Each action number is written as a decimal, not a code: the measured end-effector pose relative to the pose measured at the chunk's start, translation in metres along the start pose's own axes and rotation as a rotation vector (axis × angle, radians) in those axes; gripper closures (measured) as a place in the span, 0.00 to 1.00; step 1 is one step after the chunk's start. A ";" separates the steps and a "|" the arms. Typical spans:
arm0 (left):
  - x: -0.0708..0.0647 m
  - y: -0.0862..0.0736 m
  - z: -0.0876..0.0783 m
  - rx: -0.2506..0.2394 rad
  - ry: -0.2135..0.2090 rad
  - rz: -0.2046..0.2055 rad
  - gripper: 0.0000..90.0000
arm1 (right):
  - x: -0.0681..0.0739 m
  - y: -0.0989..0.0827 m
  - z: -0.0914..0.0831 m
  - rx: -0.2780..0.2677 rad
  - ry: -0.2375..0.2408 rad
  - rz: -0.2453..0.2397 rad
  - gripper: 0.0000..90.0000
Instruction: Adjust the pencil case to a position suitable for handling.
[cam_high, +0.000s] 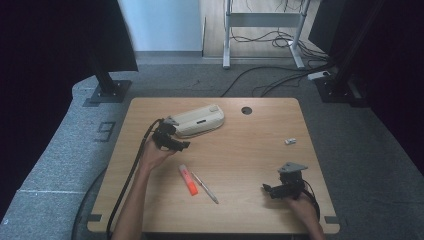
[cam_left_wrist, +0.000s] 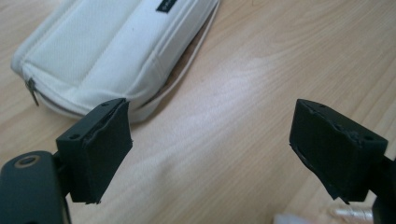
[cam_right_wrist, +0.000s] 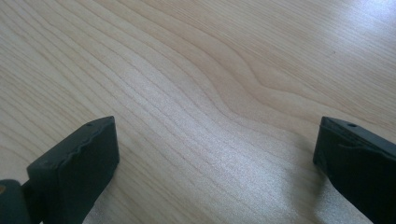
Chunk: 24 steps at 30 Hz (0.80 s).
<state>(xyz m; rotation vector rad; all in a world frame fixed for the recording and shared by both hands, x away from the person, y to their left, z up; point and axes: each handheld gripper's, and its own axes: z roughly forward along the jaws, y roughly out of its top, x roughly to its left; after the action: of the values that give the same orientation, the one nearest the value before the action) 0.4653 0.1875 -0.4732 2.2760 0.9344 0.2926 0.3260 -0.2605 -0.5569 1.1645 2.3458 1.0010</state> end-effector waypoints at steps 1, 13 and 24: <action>0.002 0.003 0.003 0.007 -0.005 -0.010 0.15 | 0.000 0.000 0.000 0.000 0.000 0.000 0.00; 0.021 0.015 0.020 -0.011 -0.042 -0.033 0.18 | 0.000 0.000 0.000 0.000 0.000 0.000 0.00; 0.035 0.028 0.034 0.014 -0.039 -0.045 0.22 | 0.000 0.000 0.000 -0.001 0.000 -0.001 0.00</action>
<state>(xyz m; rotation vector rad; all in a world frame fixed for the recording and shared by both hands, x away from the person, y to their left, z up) 0.5204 0.1805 -0.4829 2.2622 0.9693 0.2217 0.3260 -0.2605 -0.5570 1.1625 2.3459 1.0017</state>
